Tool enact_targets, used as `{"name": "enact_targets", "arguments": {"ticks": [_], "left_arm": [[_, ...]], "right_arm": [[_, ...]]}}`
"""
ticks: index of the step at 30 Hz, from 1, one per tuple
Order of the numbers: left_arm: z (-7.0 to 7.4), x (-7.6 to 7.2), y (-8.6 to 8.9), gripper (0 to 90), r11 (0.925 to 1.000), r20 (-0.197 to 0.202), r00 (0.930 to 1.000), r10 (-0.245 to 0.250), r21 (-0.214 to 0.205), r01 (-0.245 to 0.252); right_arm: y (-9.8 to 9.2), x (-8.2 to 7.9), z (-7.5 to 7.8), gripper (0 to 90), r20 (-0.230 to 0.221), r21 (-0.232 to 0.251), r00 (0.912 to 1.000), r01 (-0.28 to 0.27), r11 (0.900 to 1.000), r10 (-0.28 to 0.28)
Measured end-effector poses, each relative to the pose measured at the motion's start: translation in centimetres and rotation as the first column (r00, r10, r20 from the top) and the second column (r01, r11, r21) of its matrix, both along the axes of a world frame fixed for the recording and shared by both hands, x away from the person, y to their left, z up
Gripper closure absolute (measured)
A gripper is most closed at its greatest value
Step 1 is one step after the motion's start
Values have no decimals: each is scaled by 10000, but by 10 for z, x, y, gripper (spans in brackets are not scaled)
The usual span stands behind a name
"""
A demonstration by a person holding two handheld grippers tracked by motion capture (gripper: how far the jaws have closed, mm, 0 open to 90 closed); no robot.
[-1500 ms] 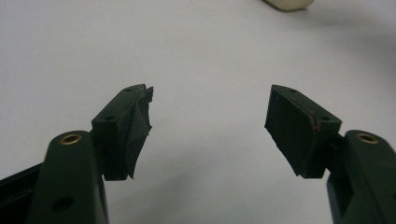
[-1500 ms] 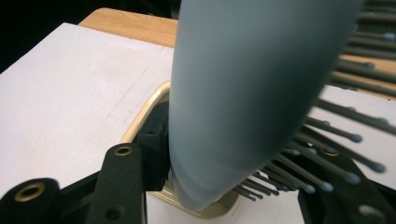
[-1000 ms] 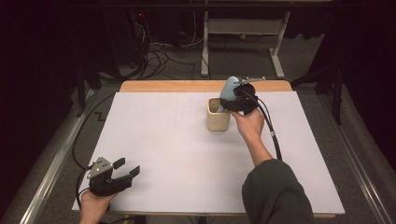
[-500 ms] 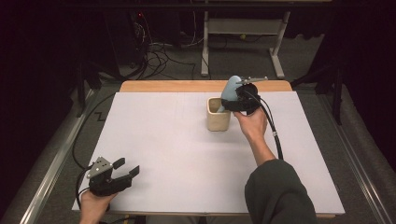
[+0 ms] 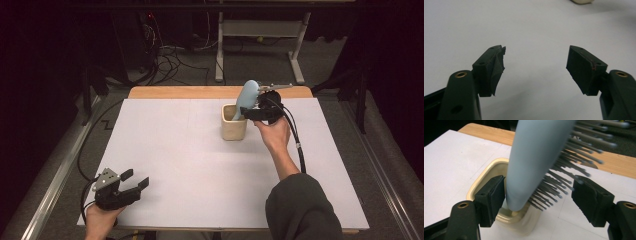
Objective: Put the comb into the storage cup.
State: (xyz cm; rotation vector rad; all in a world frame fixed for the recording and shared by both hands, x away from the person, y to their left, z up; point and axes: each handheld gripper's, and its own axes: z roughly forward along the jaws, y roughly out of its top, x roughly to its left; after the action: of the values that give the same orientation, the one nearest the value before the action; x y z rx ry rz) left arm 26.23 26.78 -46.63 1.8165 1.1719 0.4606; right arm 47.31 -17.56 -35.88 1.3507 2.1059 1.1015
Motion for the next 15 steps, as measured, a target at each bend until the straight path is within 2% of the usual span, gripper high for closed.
{"name": "enact_targets", "arguments": {"ticks": [15], "left_arm": [[0,1,1,308,10000,-40,9999,94,-7,-94]], "right_arm": [[-19,-18,4,278,278,144,9995,-170,9998,166]]}}
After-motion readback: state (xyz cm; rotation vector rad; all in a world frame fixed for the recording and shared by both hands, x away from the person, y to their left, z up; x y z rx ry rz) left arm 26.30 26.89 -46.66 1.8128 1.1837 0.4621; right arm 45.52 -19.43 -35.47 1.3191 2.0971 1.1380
